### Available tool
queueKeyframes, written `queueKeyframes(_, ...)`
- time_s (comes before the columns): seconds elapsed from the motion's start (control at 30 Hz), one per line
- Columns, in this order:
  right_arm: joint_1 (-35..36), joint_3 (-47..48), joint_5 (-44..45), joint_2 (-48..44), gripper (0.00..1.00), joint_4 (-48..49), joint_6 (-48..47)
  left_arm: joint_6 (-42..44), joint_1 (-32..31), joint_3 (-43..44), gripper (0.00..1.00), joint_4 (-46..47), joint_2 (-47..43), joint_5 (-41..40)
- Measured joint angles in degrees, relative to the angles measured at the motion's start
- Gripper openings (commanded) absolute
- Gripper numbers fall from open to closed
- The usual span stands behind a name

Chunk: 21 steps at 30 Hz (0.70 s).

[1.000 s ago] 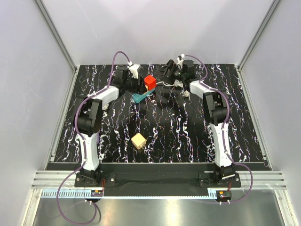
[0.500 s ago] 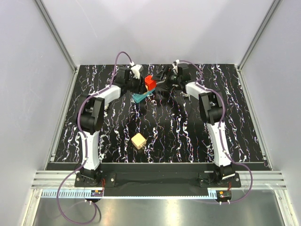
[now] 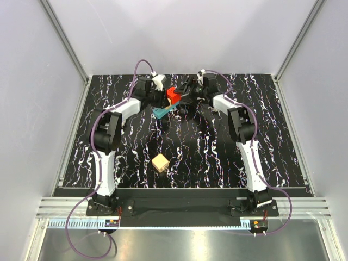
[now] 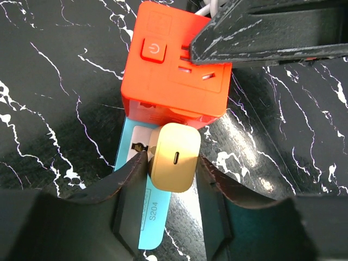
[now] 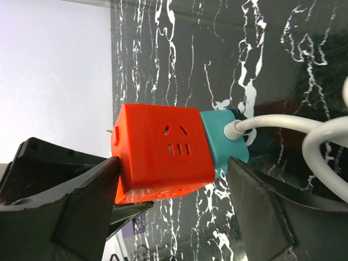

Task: Pull the plug off the socket

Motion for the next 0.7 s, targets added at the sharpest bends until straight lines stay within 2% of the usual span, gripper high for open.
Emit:
queueKeyframes(0.13, 0.1, 0.9, 0.0, 0.2, 0.8, -0.5, 0.1, 0.0, -0.2, 0.3, 0.35, -0.1, 0.2, -0.2)
queueKeyframes(0.27, 0.3, 1.3, 0.0, 0.3, 0.68, -0.8, 0.1, 0.0, -0.3, 0.4, 0.27, -0.1, 0.2, -0.6)
queueKeyframes(0.37, 0.2, 1.4, 0.0, 0.5, 0.54, -0.7, 0.4, 0.0, -0.3, 0.5, 0.19, -0.1, 0.2, -0.8)
queueKeyframes(0.4, 0.2, 1.4, 0.1, 0.5, 0.46, -0.6, 0.4, 0.0, -0.3, 0.5, 0.17, -0.1, 0.2, -0.9)
queueKeyframes(0.43, 0.2, 1.4, 0.1, 0.5, 0.43, -0.5, 0.4, 0.0, -0.3, 0.5, 0.15, -0.1, 0.2, -0.9)
queueKeyframes(0.47, 0.2, 1.4, 0.2, 0.6, 0.4, -0.5, 0.4, 0.0, -0.3, 0.5, 0.06, -0.1, 0.2, -1.0)
queueKeyframes(0.53, 0.3, 1.4, 0.5, 0.6, 0.34, -0.5, 0.4, 0.0, -0.4, 0.5, 0.0, 0.1, 0.2, -1.2)
queueKeyframes(0.7, 0.6, 1.1, 2.2, 0.6, 0.24, 0.3, 0.3, -0.3, -0.6, -0.2, 0.0, 1.7, 0.0, -2.4)
